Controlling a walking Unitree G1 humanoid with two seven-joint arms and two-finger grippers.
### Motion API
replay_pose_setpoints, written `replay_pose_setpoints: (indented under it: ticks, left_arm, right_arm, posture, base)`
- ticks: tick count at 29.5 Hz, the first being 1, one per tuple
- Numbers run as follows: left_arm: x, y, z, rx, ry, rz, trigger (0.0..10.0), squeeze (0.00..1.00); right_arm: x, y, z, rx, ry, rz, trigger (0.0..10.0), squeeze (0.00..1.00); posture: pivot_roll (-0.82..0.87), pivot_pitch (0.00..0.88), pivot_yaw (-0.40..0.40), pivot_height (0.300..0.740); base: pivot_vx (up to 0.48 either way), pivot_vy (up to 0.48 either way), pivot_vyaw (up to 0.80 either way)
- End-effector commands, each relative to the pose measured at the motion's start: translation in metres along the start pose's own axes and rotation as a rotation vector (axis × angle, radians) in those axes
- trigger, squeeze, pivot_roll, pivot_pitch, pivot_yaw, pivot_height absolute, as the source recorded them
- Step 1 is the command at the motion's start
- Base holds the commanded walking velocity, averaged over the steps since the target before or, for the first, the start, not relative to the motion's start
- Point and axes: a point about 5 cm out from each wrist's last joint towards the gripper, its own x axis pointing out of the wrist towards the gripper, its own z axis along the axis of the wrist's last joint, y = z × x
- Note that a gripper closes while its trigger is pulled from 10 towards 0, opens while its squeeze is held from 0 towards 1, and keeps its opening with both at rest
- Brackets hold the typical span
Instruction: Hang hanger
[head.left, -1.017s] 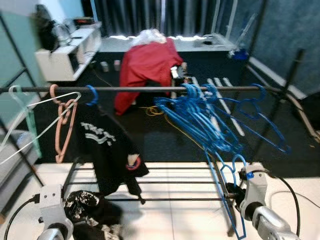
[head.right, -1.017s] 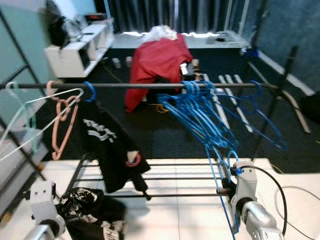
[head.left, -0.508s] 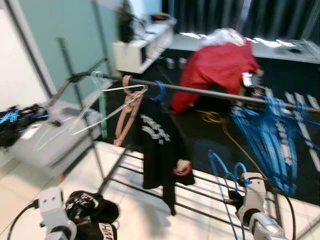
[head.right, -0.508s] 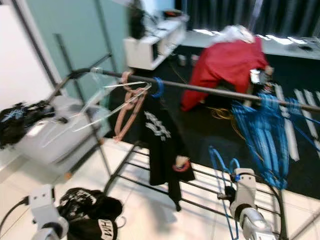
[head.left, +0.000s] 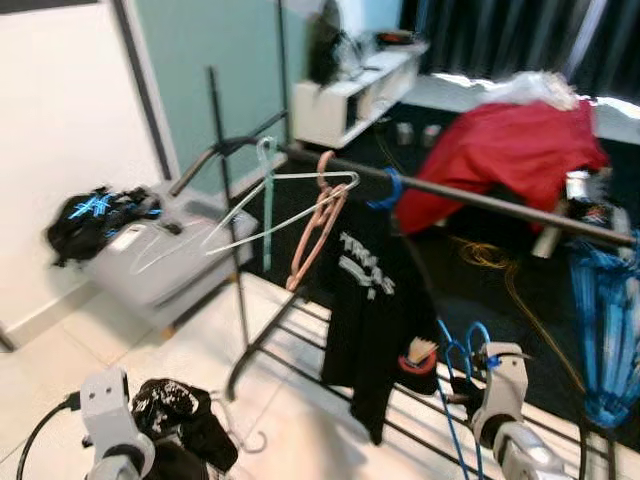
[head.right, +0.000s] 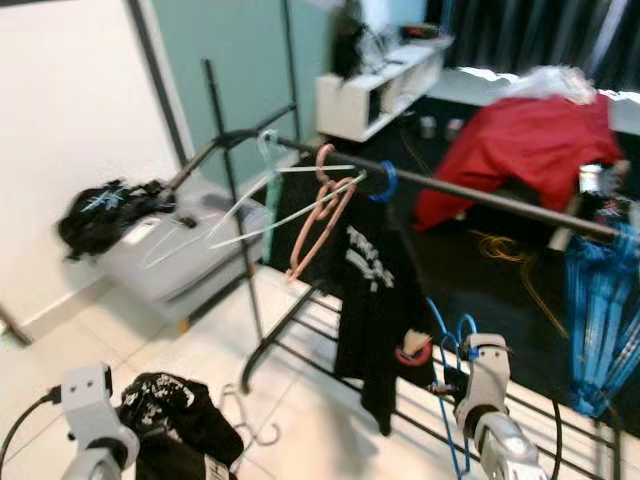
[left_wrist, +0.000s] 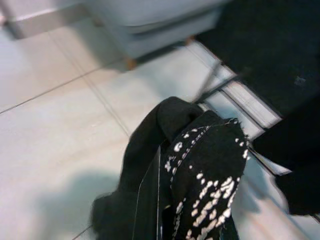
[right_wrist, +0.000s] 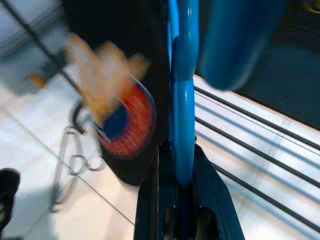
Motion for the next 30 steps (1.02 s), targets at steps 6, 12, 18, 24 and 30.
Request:
replay_pose_setpoints:
  ticks: [6, 12, 18, 24, 30]
  left_arm:
    - [0.0028, -0.0055, 0.0046, -0.01, -0.02, -0.007, 10.0, 0.0]
    - [0.0039, -0.0086, 0.0027, -0.014, -0.018, -0.01, 10.0, 0.0]
    - [0.0045, -0.0098, 0.0018, -0.016, -0.018, -0.012, 10.0, 0.0]
    - [0.0047, -0.0099, 0.002, -0.016, -0.025, -0.017, 10.0, 0.0]
    - [0.0045, -0.0097, 0.0016, -0.017, -0.023, -0.019, 10.0, 0.0]
  right_arm:
    - [0.001, -0.0033, -0.0013, 0.015, -0.009, -0.003, 10.0, 0.0]
    - [0.0023, -0.0067, -0.0003, 0.024, -0.025, -0.01, 10.0, 0.0]
    - [0.0028, -0.0081, -0.0005, 0.028, -0.026, -0.013, 10.0, 0.0]
    - [0.004, -0.008, -0.0017, 0.007, -0.009, -0.009, 10.0, 0.0]
    - [0.0045, -0.0075, -0.0027, 0.002, -0.008, -0.003, 10.0, 0.0]
  posture:
    - [0.01, 0.008, -0.025, 0.74]
    - [0.01, 0.0, -0.03, 0.74]
    - [0.01, 0.0, -0.031, 0.74]
    - [0.02, 0.0, -0.03, 0.74]
    - [0.01, 0.0, -0.028, 0.74]
  base:
    - [-0.24, 0.0, 0.79]
    - [-0.48, 0.0, 0.08]
    - [-0.48, 0.0, 0.0]
    - [0.0, 0.0, 0.8]
    - [0.0, 0.0, 0.8]
